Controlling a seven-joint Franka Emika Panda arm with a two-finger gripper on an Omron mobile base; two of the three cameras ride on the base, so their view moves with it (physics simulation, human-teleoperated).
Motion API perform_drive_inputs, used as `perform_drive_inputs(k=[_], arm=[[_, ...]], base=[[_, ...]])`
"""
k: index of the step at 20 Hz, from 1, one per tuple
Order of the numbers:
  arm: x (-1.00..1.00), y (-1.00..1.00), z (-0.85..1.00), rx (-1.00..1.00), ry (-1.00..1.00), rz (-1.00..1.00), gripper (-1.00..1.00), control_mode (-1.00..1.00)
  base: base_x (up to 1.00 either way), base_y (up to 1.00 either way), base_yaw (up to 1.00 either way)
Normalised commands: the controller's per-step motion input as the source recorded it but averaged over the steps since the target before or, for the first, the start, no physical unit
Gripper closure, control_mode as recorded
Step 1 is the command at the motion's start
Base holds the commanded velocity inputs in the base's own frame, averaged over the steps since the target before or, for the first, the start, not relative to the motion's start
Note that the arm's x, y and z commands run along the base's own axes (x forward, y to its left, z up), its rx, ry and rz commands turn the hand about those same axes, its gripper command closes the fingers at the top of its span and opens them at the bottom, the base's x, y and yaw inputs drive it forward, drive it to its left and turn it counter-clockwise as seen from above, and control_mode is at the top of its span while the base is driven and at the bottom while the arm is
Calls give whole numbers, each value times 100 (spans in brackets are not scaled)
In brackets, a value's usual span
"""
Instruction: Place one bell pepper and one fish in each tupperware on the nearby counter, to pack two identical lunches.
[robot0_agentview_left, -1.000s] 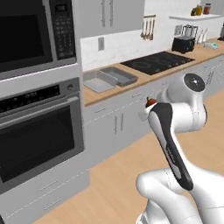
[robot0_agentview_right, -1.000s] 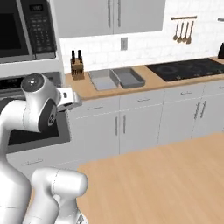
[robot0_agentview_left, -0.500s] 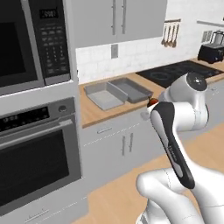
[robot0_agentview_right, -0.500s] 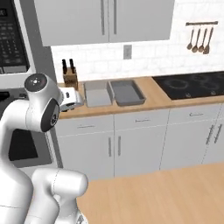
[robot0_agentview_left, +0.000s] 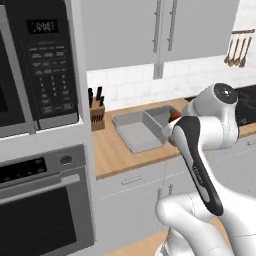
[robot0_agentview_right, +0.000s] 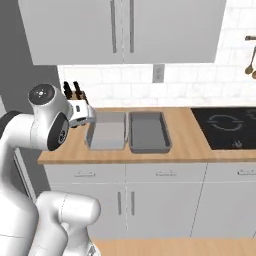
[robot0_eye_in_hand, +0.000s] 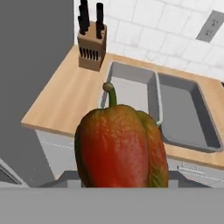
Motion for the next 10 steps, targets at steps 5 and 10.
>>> perform_drive_inputs(k=[5,10], arm=[[0,0,0,0,0,0,100,100],[0,0,0,0,0,0,100,100]], base=[[84,-34,37],[43,-43,34]])
